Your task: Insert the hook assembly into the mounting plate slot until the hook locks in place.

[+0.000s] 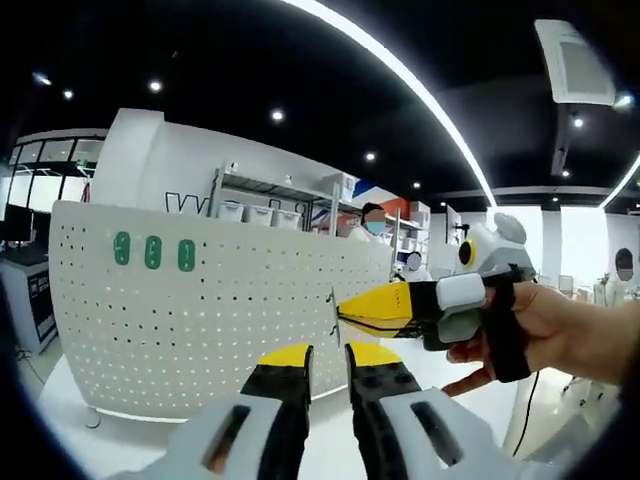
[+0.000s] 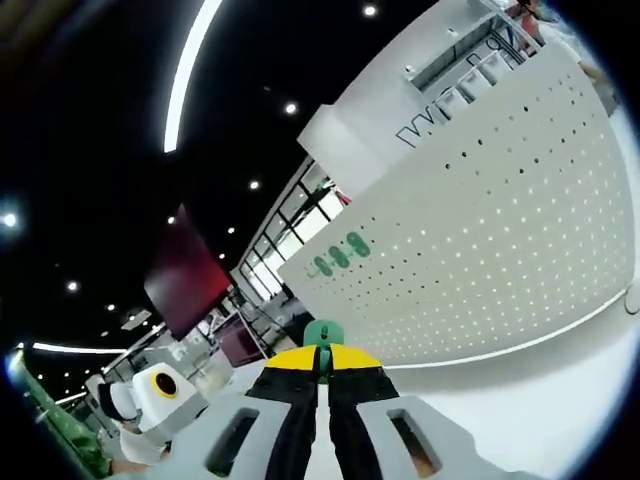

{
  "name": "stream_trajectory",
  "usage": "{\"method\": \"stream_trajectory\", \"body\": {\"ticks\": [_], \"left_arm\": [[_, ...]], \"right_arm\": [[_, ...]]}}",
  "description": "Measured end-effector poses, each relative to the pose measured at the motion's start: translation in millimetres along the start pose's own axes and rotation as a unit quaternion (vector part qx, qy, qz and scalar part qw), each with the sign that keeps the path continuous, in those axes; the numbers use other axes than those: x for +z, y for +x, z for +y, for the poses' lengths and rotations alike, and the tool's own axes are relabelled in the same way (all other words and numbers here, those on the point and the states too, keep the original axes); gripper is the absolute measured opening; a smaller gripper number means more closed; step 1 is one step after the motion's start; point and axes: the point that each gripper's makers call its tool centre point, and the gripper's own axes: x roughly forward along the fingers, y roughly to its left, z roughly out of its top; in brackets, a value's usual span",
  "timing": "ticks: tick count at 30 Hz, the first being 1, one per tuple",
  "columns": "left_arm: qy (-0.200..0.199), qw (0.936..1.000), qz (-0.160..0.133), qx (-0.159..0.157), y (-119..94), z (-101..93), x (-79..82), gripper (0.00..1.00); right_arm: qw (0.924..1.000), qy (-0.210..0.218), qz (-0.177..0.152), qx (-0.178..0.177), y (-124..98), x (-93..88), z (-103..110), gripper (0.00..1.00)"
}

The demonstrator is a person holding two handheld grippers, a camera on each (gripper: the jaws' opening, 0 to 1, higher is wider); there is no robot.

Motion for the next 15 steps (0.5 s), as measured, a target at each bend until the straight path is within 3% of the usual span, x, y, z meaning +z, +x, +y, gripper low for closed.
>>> {"method": "stream_trajectory", "body": {"ticks": [4,13,15], "left_arm": [[0.008,0.9999,0.006,-0.002,-3.4,0.0,-0.1,0.22],[0.011,0.9998,0.014,-0.012,-9.9,-0.1,4.4,0.49],[0.000,0.9995,0.019,-0.026,-13.0,-2.8,5.6,0.57]], "right_arm": [[1.0000,-0.001,-0.001,-0.003,-2.1,-0.2,-1.4,0.01],[0.9999,-0.010,-0.005,-0.006,-5.4,1.1,0.1,0.01],[0.9999,-0.013,-0.005,-0.006,-5.7,1.1,0.5,0.01]]}}
